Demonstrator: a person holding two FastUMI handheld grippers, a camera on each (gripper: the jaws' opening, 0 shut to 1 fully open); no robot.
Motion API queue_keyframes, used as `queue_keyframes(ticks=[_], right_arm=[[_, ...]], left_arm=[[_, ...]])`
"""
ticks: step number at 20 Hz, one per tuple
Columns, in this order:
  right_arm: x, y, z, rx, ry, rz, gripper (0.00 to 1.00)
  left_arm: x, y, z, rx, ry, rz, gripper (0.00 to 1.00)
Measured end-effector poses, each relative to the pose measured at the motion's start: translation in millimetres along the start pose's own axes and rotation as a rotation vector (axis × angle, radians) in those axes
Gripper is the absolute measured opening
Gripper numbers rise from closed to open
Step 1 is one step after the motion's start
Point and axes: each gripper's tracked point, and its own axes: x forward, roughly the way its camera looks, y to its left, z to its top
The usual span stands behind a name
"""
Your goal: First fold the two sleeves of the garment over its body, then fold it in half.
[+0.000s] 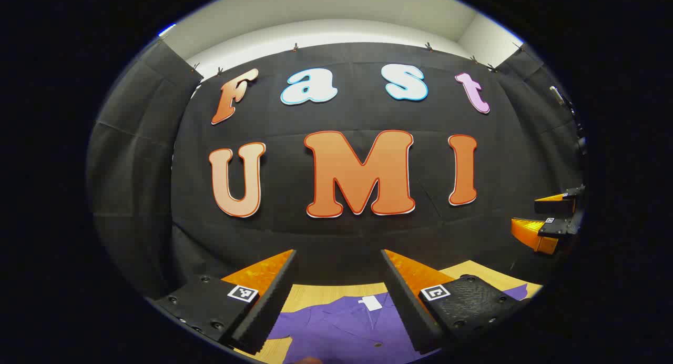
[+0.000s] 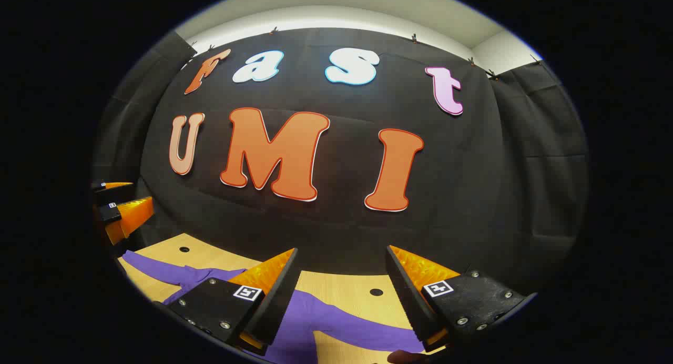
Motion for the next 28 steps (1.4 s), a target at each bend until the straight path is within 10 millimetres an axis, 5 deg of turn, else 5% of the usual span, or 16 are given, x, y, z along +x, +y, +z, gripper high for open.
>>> queue_keyframes(ticks=[28], right_arm=[[-10, -3, -8, 0.002, 0.015, -0.018, 0.95]], left_arm=[[-8, -4, 5, 0.027, -0.05, -0.014, 0.96]])
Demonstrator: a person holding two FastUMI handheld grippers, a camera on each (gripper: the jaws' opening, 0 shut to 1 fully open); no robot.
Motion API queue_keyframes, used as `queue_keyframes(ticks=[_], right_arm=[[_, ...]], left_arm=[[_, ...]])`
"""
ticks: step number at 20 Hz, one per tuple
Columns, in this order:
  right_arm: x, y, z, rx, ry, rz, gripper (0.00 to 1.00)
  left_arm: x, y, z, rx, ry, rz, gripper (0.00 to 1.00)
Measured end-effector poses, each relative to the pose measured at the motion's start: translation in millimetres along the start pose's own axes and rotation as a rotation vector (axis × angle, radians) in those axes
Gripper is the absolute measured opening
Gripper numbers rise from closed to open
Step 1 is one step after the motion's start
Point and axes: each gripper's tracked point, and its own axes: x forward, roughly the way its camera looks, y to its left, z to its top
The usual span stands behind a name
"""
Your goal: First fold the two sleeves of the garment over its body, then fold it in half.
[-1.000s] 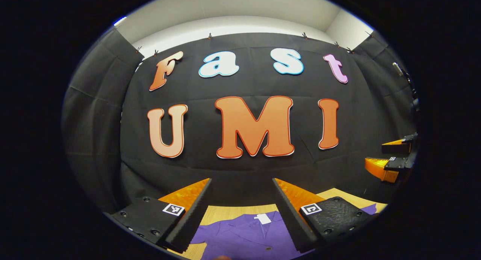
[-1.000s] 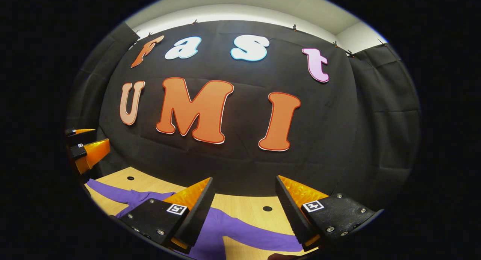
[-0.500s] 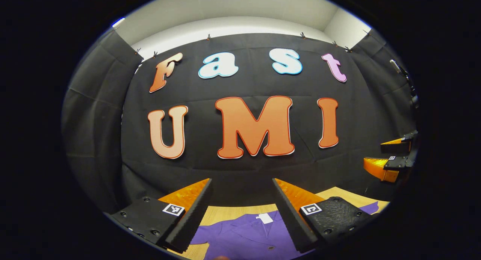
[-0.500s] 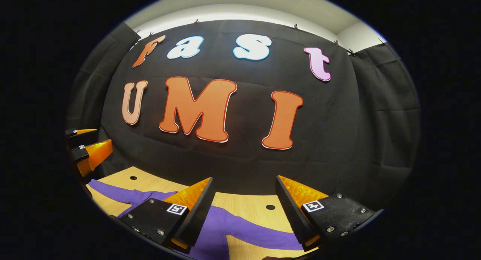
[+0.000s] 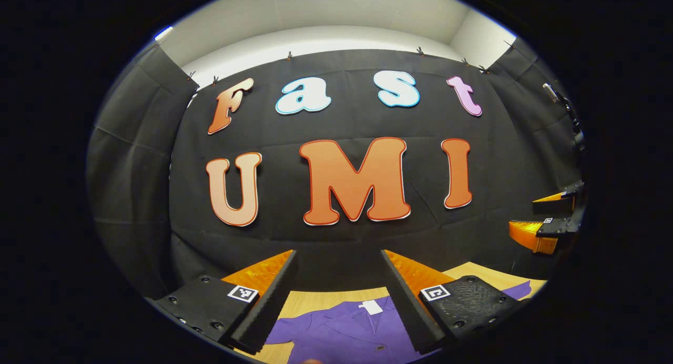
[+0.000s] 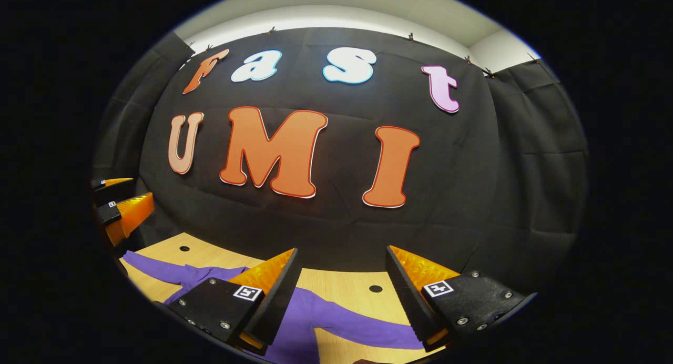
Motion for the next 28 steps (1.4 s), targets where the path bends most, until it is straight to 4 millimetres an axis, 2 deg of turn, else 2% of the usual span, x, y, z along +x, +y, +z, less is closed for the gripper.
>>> queue_keyframes(ticks=[4, 5, 6, 7, 8, 10, 11, 16, 17, 18, 22, 23, 28], right_arm=[[2, -13, -12, -0.005, 0.016, -0.022, 0.96], [3, -17, -19, -0.007, 0.03, -0.029, 0.96], [4, -26, -27, -0.017, 0.045, -0.05, 0.96], [5, -35, -36, -0.026, 0.063, -0.069, 0.96], [6, -42, -45, -0.03, 0.086, -0.08, 0.95], [7, -58, -65, -0.031, 0.134, -0.114, 0.96], [8, -70, -77, -0.027, 0.161, -0.134, 0.96], [8, -127, -149, -0.023, 0.336, -0.231, 0.96], [7, -137, -164, -0.019, 0.377, -0.244, 0.96], [6, -144, -179, -0.015, 0.419, -0.251, 0.96], [-1, -172, -240, 0.01, 0.595, -0.267, 0.97], [-1, -178, -252, 0.021, 0.623, -0.271, 0.96], [-6, -205, -296, 0.069, 0.757, -0.286, 0.97]], left_arm=[[-1, -3, -1, 0.013, 0.005, -0.004, 0.96], [-2, -4, -1, 0.017, 0.005, -0.004, 1.0], [-2, -3, -1, 0.022, 0.004, -0.002, 1.0], [-2, -2, 0, 0.027, 0.004, 0.002, 0.96], [-2, -2, 0, 0.034, 0.007, 0.004, 1.0], [-3, -4, -1, 0.039, 0.012, 0.002, 1.0], [-3, -5, -2, 0.04, 0.015, 0.0, 0.96], [-2, -12, -6, 0.059, 0.032, -0.009, 1.0], [-2, -15, -9, 0.065, 0.04, -0.012, 0.96], [-2, -18, -9, 0.068, 0.045, -0.016, 1.0], [0, -32, -18, 0.09, 0.071, -0.032, 1.0], [1, -35, -20, 0.096, 0.078, -0.034, 0.96], [3, -43, -32, 0.113, 0.119, -0.018, 0.95]])
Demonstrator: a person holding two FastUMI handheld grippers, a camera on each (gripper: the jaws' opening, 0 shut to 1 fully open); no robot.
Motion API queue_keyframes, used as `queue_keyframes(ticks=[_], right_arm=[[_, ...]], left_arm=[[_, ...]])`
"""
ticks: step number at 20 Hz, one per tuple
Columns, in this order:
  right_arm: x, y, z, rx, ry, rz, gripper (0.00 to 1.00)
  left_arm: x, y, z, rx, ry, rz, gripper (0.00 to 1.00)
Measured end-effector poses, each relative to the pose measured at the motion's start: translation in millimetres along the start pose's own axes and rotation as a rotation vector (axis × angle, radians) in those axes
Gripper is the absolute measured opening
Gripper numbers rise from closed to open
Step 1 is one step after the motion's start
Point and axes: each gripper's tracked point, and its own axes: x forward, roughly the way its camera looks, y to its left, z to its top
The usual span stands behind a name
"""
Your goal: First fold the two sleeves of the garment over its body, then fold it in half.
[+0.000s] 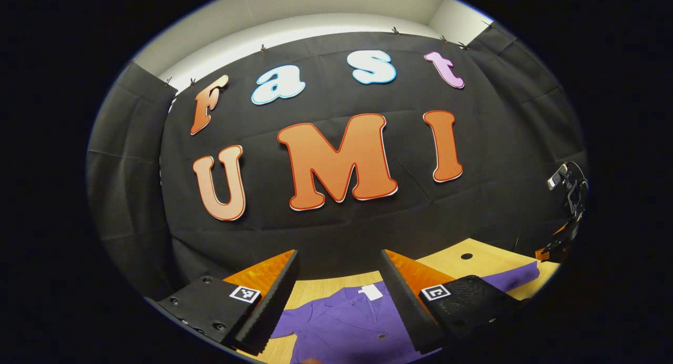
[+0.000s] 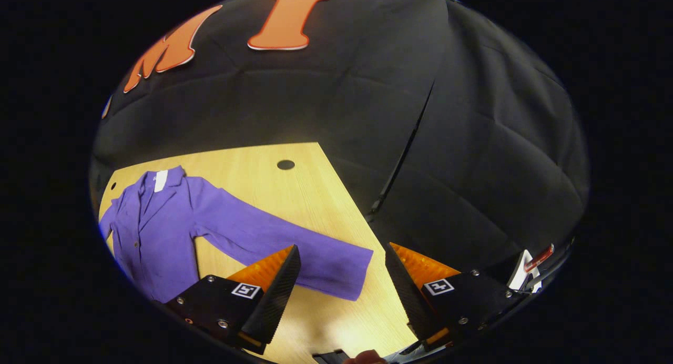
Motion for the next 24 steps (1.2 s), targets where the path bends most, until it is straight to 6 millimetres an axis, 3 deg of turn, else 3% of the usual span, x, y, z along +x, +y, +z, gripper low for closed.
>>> queue_keyframes(ticks=[8, 10, 11, 13, 16, 17, 21, 24], right_arm=[[59, -21, -58, 0.148, 0.281, 0.068, 0.97], [73, -20, -67, 0.165, 0.345, 0.076, 0.97], [78, -19, -71, 0.176, 0.375, 0.089, 0.97], [87, -14, -74, 0.196, 0.433, 0.111, 0.97], [96, -10, -83, 0.215, 0.536, 0.124, 0.98], [96, -9, -85, 0.228, 0.571, 0.129, 0.98], [100, -9, -99, 0.256, 0.682, 0.125, 0.95], [107, -9, -99, 0.203, 0.701, 0.097, 0.87]], left_arm=[[0, -12, -31, 0.038, 0.112, 0.05, 0.95], [-3, -16, -39, 0.042, 0.141, 0.052, 0.95], [-3, -19, -41, 0.045, 0.156, 0.052, 1.0], [-5, -21, -46, 0.048, 0.174, 0.056, 0.95], [-5, -22, -50, 0.049, 0.197, 0.061, 0.95], [-6, -22, -51, 0.048, 0.203, 0.062, 1.0], [-11, -18, -63, 0.047, 0.233, 0.075, 0.95], [-18, -9, -73, 0.048, 0.261, 0.1, 0.95]])
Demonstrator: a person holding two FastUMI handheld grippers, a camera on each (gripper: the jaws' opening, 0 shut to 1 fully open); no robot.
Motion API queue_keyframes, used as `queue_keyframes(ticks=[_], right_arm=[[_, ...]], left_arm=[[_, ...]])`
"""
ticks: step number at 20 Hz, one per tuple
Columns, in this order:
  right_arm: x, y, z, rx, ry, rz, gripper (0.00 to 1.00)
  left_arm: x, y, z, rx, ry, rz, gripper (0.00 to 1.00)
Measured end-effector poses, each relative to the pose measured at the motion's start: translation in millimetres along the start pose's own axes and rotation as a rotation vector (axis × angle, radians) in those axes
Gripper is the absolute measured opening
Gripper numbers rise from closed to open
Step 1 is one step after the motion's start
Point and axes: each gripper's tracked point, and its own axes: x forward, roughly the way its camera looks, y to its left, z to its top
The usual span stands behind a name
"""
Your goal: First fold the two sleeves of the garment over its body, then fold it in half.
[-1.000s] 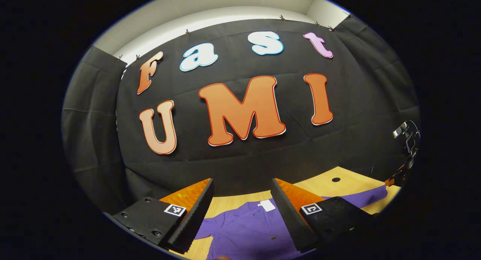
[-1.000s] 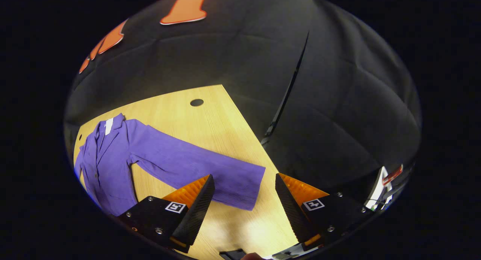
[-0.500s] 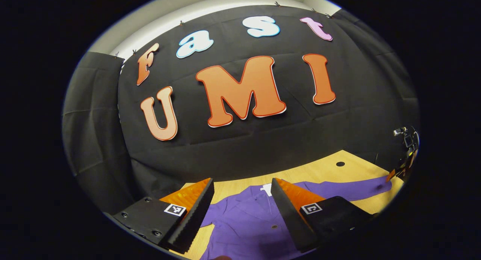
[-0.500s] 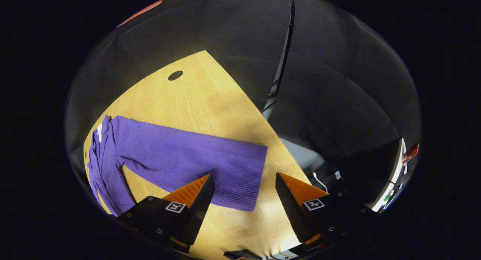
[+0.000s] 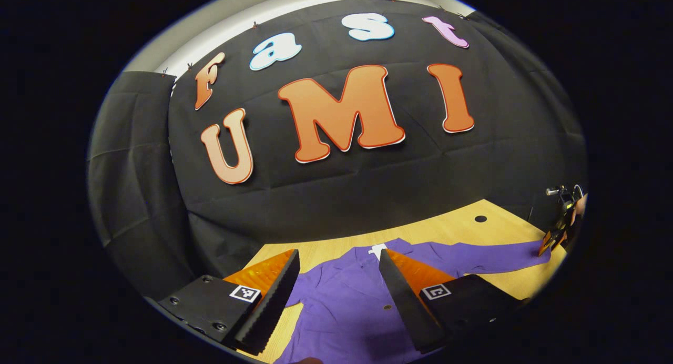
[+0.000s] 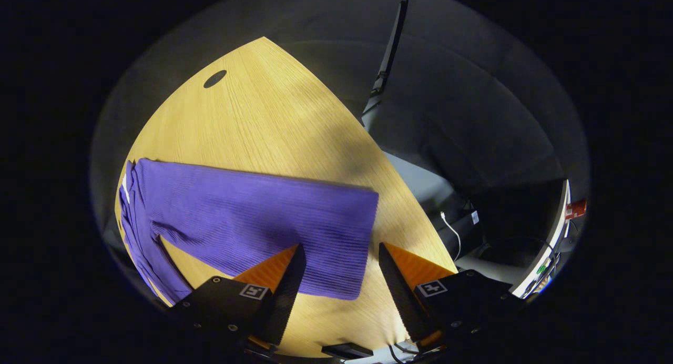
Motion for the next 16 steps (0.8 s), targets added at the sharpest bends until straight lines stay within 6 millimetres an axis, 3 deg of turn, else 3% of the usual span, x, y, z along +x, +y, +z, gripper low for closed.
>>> queue_keyframes(ticks=[2, 6, 8, 11, 16], right_arm=[[-3, 2, -3, 0.001, 0.03, -0.006, 0.8], [0, 20, 5, 0.063, 0.028, 0.021, 0.14], [-3, 27, 2, 0.08, 0.042, 0.068, 0.05], [-20, 39, 5, 0.07, 0.004, 0.101, 0.04], [-76, 74, 12, 0.071, -0.092, 0.136, 0.04]], left_arm=[[-1, 4, -7, -0.003, 0.02, 0.015, 0.95], [-4, 15, -11, -0.009, 0.027, 0.041, 1.0], [-7, 21, -11, -0.015, 0.02, 0.039, 0.95], [-5, 33, -17, -0.021, 0.019, 0.031, 0.95], [3, 58, -18, -0.031, -0.01, -0.02, 0.95]])
